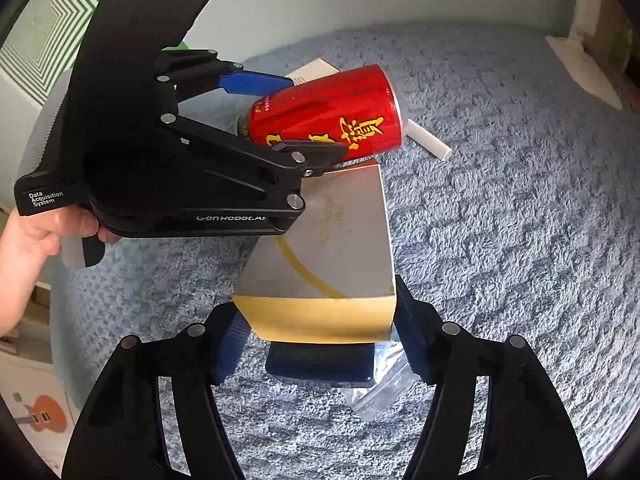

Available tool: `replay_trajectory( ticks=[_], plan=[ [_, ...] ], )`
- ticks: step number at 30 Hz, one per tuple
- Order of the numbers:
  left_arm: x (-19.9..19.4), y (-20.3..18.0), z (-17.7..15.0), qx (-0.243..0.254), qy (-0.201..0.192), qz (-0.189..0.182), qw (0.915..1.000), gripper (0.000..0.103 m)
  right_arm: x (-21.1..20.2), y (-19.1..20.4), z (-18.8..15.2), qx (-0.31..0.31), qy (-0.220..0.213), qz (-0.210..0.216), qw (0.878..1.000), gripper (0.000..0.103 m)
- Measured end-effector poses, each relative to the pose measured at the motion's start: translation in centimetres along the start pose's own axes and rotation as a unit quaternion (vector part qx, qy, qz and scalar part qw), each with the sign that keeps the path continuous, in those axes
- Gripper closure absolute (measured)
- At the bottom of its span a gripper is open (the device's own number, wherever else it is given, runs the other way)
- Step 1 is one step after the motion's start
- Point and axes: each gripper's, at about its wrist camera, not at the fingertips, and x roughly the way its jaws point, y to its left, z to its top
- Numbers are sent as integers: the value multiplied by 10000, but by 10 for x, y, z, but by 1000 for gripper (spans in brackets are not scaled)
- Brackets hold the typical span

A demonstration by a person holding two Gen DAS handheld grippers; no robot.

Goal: Collect trash
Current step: 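Grasp the red can with the left tool while the right tool grasps the cream box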

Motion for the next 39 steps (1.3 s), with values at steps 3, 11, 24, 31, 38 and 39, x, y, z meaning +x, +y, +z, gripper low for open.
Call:
replay_trajectory(
  ticks=[3, 11, 24, 31, 38, 39],
  plan=[
    [-3, 1, -2, -4, -9, 76, 10000, 39, -9, -6, -2, 45, -89, 36, 9999, 39],
    [-19, -2, 0, 75, -137, 208, 9997, 40, -37, -21, -5, 41, -216, 92, 9997, 39],
    [-51, -14, 1, 234, -278, 446, 9983, 40, -73, -33, -24, 149, -469, 33, 9988, 39],
    [-71, -32, 4, 365, -370, 546, 9972, 40, -96, -39, -44, 230, -646, -25, 9976, 39],
    [-88, -62, 10, 585, -453, 599, 9955, 39, -122, -55, -74, 435, -840, -146, 9954, 39],
    [-91, -69, 11, 625, -467, 599, 9951, 39, -126, -58, -79, 473, -863, -160, 9950, 39]
  ],
)
